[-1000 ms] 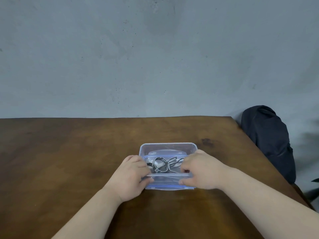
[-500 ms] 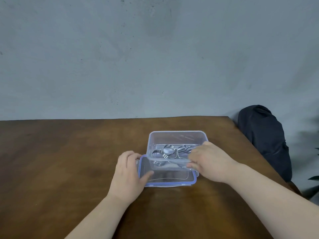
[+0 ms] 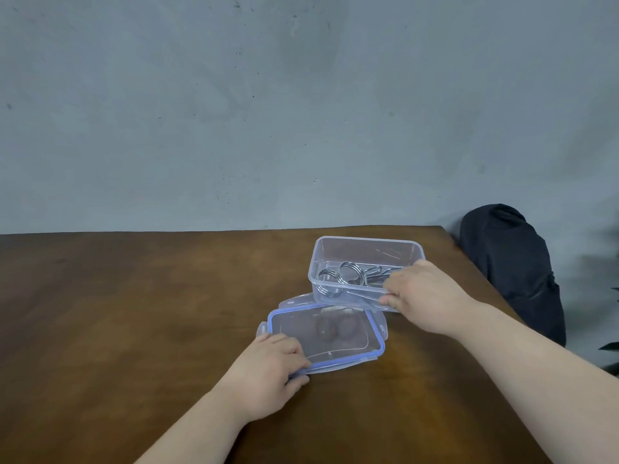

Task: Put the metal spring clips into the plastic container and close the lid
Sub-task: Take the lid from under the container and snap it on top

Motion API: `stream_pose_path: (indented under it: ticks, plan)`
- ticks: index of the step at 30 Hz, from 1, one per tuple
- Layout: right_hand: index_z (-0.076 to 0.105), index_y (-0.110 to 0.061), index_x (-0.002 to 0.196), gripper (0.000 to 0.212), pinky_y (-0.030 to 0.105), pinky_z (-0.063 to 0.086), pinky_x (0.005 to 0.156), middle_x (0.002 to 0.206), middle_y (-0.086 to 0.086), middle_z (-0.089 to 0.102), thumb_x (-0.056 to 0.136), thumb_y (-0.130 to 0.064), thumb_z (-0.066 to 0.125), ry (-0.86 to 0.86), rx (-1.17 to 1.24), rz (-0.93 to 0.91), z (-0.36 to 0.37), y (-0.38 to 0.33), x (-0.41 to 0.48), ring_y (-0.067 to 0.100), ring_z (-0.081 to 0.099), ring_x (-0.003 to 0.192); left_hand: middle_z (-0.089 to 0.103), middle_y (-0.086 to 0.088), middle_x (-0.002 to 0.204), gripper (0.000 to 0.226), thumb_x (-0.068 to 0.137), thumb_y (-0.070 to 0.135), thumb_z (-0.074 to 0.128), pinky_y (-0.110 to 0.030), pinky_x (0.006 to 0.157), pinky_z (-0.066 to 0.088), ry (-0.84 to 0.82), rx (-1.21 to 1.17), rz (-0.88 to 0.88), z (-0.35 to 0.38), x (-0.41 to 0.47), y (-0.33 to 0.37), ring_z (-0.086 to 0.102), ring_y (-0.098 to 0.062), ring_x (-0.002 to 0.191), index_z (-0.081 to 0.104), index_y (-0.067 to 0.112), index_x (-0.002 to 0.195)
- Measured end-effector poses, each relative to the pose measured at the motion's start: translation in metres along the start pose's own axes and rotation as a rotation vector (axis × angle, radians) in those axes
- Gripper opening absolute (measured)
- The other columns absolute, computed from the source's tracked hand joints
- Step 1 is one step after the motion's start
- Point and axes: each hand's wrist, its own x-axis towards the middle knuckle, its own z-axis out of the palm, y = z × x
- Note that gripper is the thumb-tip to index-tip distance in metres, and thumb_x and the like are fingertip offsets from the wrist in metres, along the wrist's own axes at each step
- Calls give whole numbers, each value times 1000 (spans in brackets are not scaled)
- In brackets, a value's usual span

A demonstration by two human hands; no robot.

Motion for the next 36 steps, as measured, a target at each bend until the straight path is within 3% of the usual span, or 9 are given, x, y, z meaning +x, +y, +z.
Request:
stream_pose_path:
  ticks: [3, 9, 14, 20, 24, 28, 30, 33, 36]
  plan:
    - [27, -29, 60, 52, 34, 26, 73, 61, -10, 35, 104, -40, 53, 7, 33, 1, 1, -1, 6, 6, 29, 53, 54, 15, 83, 7, 88, 31, 58, -29, 75, 47, 5, -64, -25, -10, -9, 1, 54, -8, 80, 60, 31, 81]
    - [28, -29, 60, 51, 34, 27, 74, 61, -11, 37, 103, -41, 54, 2, 71, -8, 8, -3, 21, 18, 40, 68, 55, 12, 76, 18, 89, 13, 62, -29, 64, 44, 172, -217, -2, -85, -21, 8, 52, -13, 67, 55, 23, 77]
    - [40, -25, 63, 45, 35, 30, 74, 63, -9, 45, 100, -43, 57, 4, 112, -75, 23, -15, 29, 20, 49, 69, 52, 12, 70, 20, 94, 27, 47, -24, 56, 39, 353, -351, -19, -128, -19, 15, 51, -12, 61, 55, 20, 77]
    - [43, -29, 64, 28, 33, 33, 65, 65, -3, 62, 89, -39, 47, 102, 133, -247, 39, -39, 26, 24, 63, 66, 55, 15, 62, 24, 93, 22, 49, -19, 54, 36, 451, -499, -338, -122, -4, 4, 47, -6, 57, 56, 26, 71]
    - [55, -23, 69, 21, 36, 49, 69, 68, -7, 63, 89, -24, 56, 47, 93, -185, 49, -55, 24, 17, 61, 68, 52, 17, 53, 35, 97, 5, 52, -26, 53, 35, 465, -587, -590, -104, 7, -7, 42, -4, 51, 56, 22, 66]
    - [51, -20, 65, 26, 44, 53, 67, 64, -4, 58, 90, -20, 58, 112, 401, -120, 43, -46, 18, 21, 54, 64, 51, 17, 47, 38, 95, 5, 50, -24, 50, 33, 518, -637, -725, -99, 22, -12, 40, -5, 46, 55, 19, 61]
    - [60, -20, 70, 25, 46, 53, 66, 69, -1, 60, 94, -22, 53, 180, 926, -15, 34, -41, 7, 23, 55, 65, 55, 17, 49, 34, 95, 7, 51, -26, 52, 37, 504, -616, -751, -101, 30, -13, 44, -6, 49, 60, 17, 64]
    - [75, -18, 104, 46, 32, 50, 67, 85, 13, 73, 96, -51, 45, 298, 1463, 182, 9, -44, -7, 19, 63, 73, 62, 13, 60, 31, 94, 10, 52, -27, 55, 39, 505, -571, -764, -103, 45, -15, 52, -8, 57, 64, 17, 66]
    - [70, -25, 112, 27, 41, 52, 72, 78, 18, 72, 91, -38, 59, 170, 1528, 201, -6, -57, -10, 27, 65, 69, 69, 9, 72, 29, 94, 13, 54, -26, 57, 40, 470, -537, -755, -104, 64, -12, 56, -10, 64, 66, 19, 69]
